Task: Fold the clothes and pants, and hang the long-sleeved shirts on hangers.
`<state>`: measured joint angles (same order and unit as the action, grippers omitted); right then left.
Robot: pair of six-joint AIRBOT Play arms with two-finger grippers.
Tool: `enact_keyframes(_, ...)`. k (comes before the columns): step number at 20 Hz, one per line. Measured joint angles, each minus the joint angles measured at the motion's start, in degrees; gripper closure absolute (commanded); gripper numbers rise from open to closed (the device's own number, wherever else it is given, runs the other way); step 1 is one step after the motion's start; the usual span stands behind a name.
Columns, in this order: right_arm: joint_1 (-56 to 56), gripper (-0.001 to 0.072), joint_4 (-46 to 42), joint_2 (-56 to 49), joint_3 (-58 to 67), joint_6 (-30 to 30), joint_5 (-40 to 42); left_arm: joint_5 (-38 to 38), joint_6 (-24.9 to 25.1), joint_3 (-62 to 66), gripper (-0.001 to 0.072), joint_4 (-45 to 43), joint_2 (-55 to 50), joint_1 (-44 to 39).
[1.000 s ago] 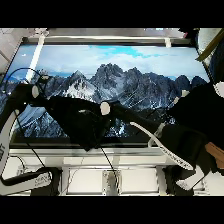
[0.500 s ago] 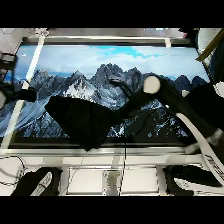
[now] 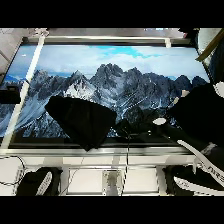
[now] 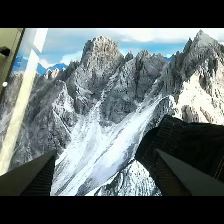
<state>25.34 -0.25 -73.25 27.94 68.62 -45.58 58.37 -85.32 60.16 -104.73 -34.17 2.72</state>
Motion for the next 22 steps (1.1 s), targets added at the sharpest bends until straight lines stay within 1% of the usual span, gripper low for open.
enact_keyframes(1,0.0,0.0137,3.21,-1.29,-0.74,-1.62,-0.04,0.0,-0.46,0.02,0.0014,0.0,0.15,0.0)
enact_keyframes(2,0.0,-0.0004,6.4,-2.84,-1.14,-3.56,-0.5,0.0,-1.14,0.0,0.0015,0.0,0.28,0.0)
enact_keyframes(6,0.57,-0.0003,13.29,-8.76,0.61,-7.85,-2.45,0.02,-2.4,0.02,0.0019,0.0,0.52,0.0)
enact_keyframes(9,2.78,0.0003,14.99,-11.89,3.65,-8.85,-0.44,0.02,-2.8,0.0,0.002,0.0,0.57,0.0)
enact_keyframes(10,3.74,0.001,15.17,-12.63,4.55,-8.68,1.36,0.02,-2.82,0.0,0.0019,0.0,0.57,0.0)
enact_keyframes(13,6.27,0.0017,16.0,-13.7,6.05,-5.68,5.57,0.04,-2.99,0.0,0.002,0.0,0.59,0.0)
enact_keyframes(16,8.07,0.0017,16.2,-14.1,6.75,-3.34,8.31,0.04,-3.02,0.0,0.002,0.02,0.61,0.0)
enact_keyframes(21,11.45,0.0021,15.32,-15.89,10.16,-1.42,12.48,0.07,-3.04,0.02,0.002,0.31,0.61,0.0)
enact_keyframes(22,12.17,0.0059,15.17,-16.76,11.43,-0.7,13.0,0.04,-3.04,0.02,0.002,0.33,0.61,0.0)
